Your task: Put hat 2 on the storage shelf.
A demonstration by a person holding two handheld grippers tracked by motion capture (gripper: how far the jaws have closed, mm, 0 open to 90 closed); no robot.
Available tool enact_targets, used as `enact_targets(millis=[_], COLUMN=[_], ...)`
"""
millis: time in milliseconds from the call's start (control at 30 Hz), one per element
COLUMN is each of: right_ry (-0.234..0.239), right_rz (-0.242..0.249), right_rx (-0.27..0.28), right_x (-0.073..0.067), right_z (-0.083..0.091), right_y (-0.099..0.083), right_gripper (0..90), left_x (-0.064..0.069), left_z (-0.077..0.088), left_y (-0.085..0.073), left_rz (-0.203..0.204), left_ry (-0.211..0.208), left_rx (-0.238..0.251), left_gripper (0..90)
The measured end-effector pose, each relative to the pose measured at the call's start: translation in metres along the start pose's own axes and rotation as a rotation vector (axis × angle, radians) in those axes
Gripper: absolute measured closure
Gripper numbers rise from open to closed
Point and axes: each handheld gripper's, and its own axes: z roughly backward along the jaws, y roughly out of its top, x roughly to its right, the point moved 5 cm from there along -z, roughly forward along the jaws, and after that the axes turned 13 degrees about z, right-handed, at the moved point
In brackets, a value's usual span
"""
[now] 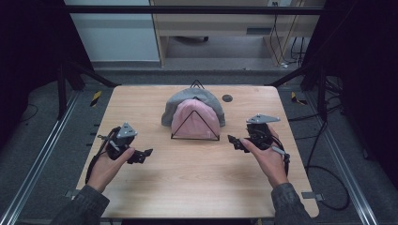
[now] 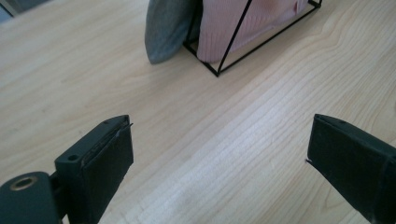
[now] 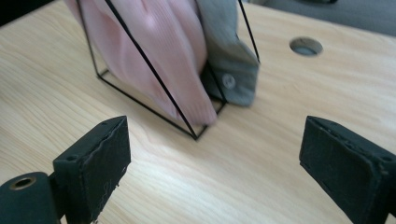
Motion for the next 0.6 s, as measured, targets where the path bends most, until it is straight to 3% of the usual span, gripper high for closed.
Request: enact_targets(millis=[333, 600], right_ry=[0.02, 0.068], right_rz=[-0.035, -0.062], right_rx=[-0.095, -0.16], right_x=[0.0, -0.006], right_z=[-0.003, -0.006], right_y=[-0.055, -0.087], right_gripper=[10.2, 9.2], left_x=[-0.019, -0.014], left_z=[-0.018, -0.023], left_y=[-0.032, -0.052], left_rz=[0.038, 0.007], left_ry=[0.008, -0.017], left_rx=[-0.082, -0.147], left_gripper=[6.3, 5.5])
